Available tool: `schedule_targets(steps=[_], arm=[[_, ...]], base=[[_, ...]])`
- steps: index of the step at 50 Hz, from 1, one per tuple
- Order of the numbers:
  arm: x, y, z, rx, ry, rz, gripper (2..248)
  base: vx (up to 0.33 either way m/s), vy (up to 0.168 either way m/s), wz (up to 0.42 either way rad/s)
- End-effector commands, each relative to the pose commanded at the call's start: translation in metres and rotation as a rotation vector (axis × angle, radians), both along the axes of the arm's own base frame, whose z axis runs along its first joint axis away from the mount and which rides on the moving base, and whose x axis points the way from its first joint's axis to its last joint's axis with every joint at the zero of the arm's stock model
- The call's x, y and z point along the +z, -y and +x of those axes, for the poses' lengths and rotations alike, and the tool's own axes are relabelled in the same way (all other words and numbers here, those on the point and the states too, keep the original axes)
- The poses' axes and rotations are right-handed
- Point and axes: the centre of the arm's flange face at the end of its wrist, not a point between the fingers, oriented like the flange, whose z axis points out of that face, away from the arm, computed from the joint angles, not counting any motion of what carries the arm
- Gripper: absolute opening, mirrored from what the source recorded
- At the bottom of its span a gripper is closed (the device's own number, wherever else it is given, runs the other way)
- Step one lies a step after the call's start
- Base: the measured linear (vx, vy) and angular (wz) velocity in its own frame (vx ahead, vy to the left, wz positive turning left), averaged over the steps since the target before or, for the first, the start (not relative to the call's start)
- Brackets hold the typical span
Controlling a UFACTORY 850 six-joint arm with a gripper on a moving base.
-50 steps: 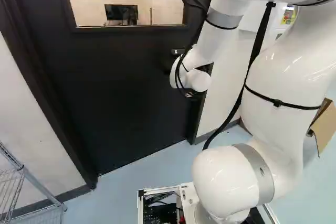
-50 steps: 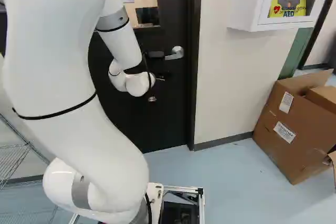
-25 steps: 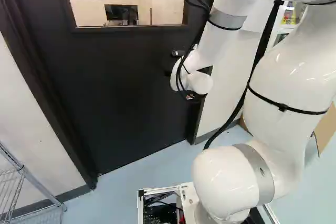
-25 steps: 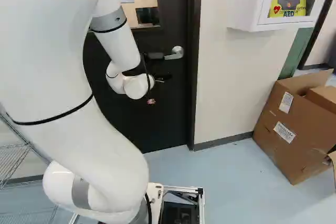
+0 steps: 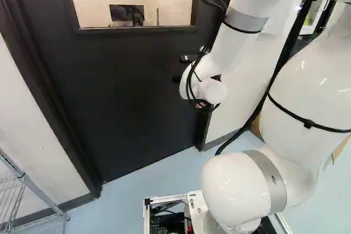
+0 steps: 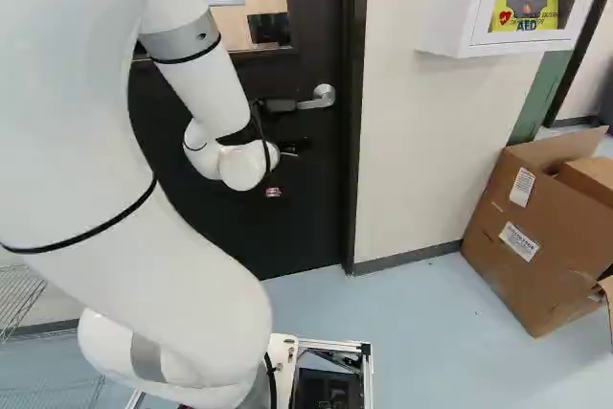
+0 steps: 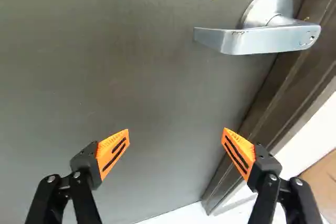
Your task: Open the door and move inside
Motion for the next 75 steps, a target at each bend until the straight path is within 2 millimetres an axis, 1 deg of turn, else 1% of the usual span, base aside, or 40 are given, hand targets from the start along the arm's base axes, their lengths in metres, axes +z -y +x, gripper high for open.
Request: schedule_targets(steps=[12, 20, 75], arm=[[0.01, 0.0, -0.016, 0.001, 0.028, 0.001, 247], [0.017, 0.0, -0.021, 0.001, 0.05, 0.001, 247], [0.07, 0.0, -0.025, 0.001, 0.195, 0.004, 247]], base=[[0.0, 0.0, 0.0], [0.0, 0.0, 0.0], [0.0, 0.0, 0.0]])
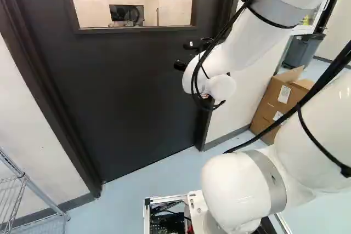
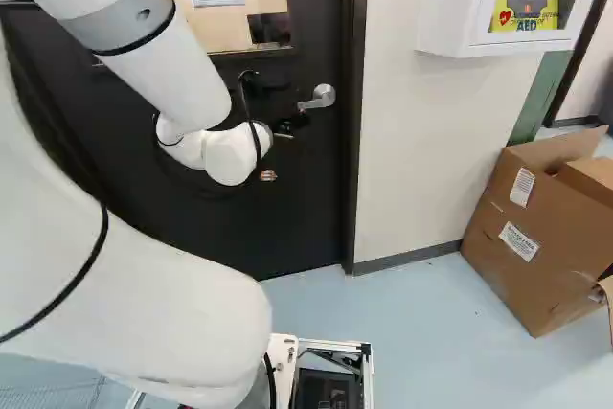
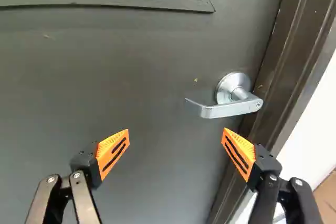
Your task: Open the door and move inside
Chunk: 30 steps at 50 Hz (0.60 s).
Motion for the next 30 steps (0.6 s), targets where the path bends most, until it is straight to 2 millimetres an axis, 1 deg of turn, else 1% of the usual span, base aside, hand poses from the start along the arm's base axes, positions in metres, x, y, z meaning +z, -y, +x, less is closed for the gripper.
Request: schedule_targets(steps=[12, 30], arm=[[0.012, 0.0, 0.001, 0.0, 0.03, 0.001, 247], [0.03, 0.0, 0.009, -0.001, 0.072, 0.002, 247]], base=[[0.0, 0.0, 0.0], [0.0, 0.0, 0.0]])
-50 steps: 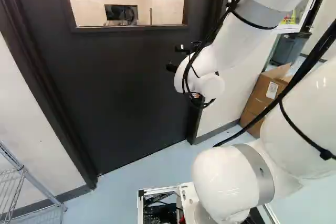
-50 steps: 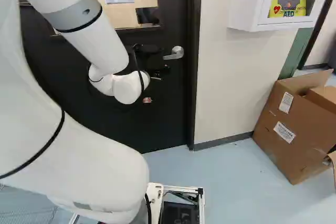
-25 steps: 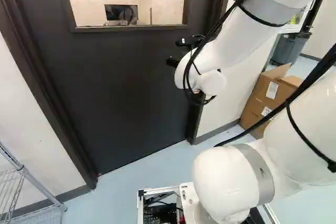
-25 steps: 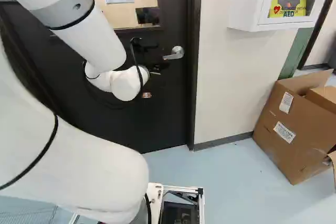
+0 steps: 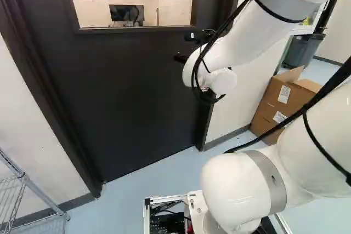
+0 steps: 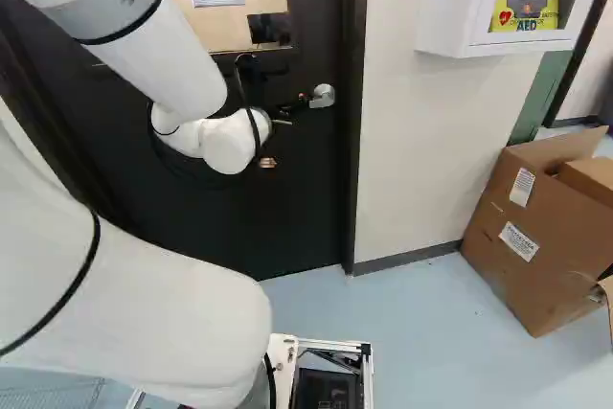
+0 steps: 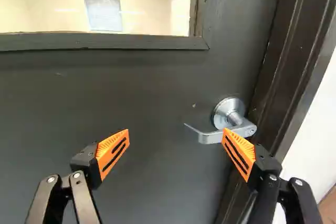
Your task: Open the door and move inside
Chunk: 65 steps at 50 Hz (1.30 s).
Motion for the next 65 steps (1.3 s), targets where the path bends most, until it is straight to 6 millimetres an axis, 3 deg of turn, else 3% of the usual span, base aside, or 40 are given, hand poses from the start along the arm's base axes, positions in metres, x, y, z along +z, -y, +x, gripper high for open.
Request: schedule_targets(steps=[39, 65], arm=[[0.036, 0.014, 0.034, -0.038, 0.018, 0.0, 247], [0.02, 0.019, 0.067, -0.048, -0.042, 0.0, 247]], base=[[0.0, 0.0, 0.0], [0.0, 0.0, 0.0]])
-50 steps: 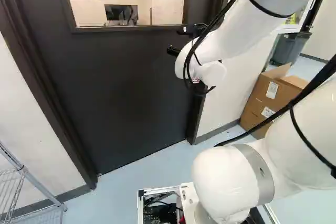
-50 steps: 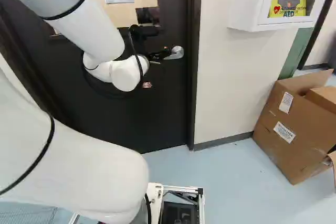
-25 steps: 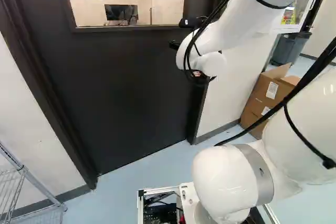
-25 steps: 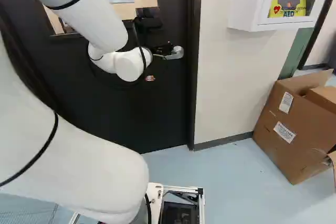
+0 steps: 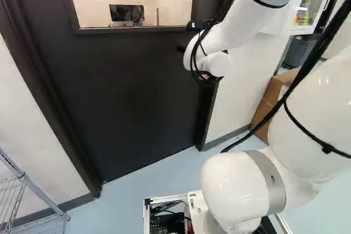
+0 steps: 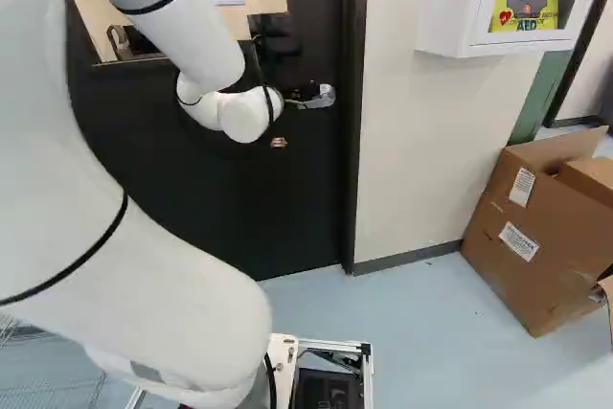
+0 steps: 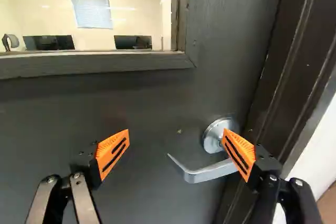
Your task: Open the door and move inside
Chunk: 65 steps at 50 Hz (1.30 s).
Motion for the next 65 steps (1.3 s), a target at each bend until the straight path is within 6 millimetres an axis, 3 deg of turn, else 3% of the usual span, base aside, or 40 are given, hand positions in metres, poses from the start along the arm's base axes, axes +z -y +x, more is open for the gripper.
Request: schedule_targets(steps=[65], arm=[[-0.067, 0.001, 0.015, -0.001, -0.153, 0.004, 247]], base=[[0.0, 0.0, 0.0]])
